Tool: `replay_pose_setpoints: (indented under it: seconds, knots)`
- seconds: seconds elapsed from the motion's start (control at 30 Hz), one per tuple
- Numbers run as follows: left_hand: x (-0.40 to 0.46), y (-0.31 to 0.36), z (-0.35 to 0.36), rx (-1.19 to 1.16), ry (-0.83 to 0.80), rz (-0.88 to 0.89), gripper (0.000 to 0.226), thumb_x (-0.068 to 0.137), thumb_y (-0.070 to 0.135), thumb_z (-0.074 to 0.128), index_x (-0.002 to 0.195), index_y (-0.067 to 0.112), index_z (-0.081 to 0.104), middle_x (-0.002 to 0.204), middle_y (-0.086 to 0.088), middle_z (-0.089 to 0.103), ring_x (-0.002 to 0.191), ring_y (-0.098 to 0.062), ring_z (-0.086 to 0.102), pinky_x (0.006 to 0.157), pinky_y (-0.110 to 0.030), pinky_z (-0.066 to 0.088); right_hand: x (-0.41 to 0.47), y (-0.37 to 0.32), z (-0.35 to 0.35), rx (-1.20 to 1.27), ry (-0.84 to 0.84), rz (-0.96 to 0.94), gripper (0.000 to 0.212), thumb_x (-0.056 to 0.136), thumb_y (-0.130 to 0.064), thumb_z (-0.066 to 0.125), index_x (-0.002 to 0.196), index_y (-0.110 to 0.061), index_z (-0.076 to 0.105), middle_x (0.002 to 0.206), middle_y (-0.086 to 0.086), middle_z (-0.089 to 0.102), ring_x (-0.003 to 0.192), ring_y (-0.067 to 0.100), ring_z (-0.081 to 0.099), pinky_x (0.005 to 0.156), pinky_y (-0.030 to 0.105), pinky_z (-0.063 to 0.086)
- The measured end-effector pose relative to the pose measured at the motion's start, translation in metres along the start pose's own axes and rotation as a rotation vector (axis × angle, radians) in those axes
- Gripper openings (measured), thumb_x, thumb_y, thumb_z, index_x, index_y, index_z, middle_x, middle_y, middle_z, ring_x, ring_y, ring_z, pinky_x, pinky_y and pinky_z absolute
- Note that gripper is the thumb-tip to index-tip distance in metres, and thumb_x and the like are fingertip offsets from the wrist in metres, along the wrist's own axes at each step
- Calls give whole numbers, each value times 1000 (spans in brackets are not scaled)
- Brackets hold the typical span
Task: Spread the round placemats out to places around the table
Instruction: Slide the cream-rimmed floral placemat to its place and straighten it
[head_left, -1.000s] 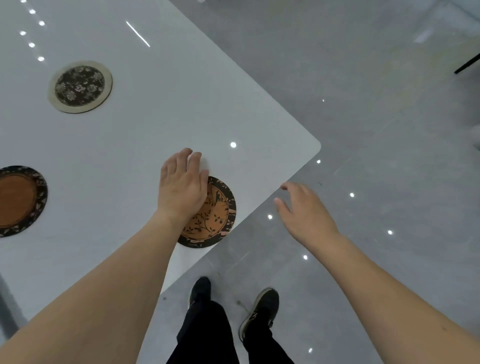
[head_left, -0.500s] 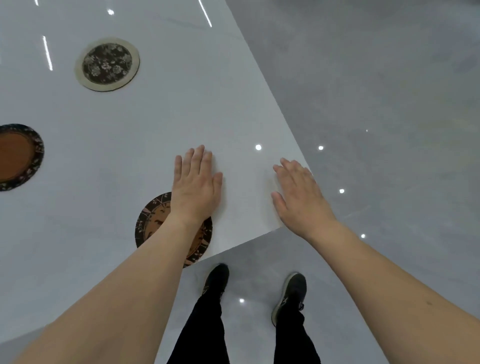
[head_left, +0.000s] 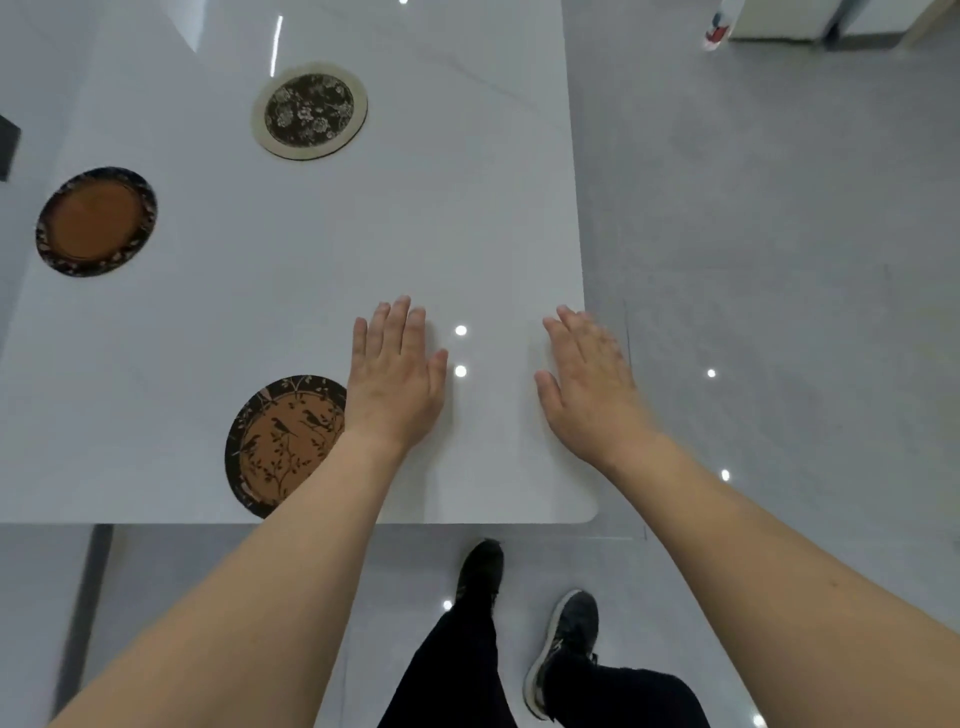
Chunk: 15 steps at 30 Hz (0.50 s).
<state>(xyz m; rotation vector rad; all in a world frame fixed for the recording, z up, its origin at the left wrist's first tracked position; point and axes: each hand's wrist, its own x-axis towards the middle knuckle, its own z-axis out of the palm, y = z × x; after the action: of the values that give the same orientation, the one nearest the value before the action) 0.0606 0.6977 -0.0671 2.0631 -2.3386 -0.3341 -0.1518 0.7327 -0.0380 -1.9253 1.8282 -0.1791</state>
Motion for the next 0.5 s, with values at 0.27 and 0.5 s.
replay_pose_setpoints:
  seconds: [0.27, 0.5]
  knots:
    - [4, 75, 6, -68, 41, -232, 60, 101, 36, 28, 153, 7, 20, 162, -10, 14, 150, -25, 7, 122, -42, -2, 32, 66, -39, -19, -90, -207, 57, 99, -25, 36, 150, -8, 17, 161, 10, 12, 148, 24, 5, 119, 36, -2]
    - [10, 104, 11, -133, 71, -439, 60, 102, 35, 30, 153, 7, 19, 162, -9, 13, 150, -25, 6, 122, -41, -2, 78, 81, -68, -74, -167, -405, 56, 100, -24, 36, 150, -7, 19, 160, 10, 13, 148, 24, 5, 120, 36, -3]
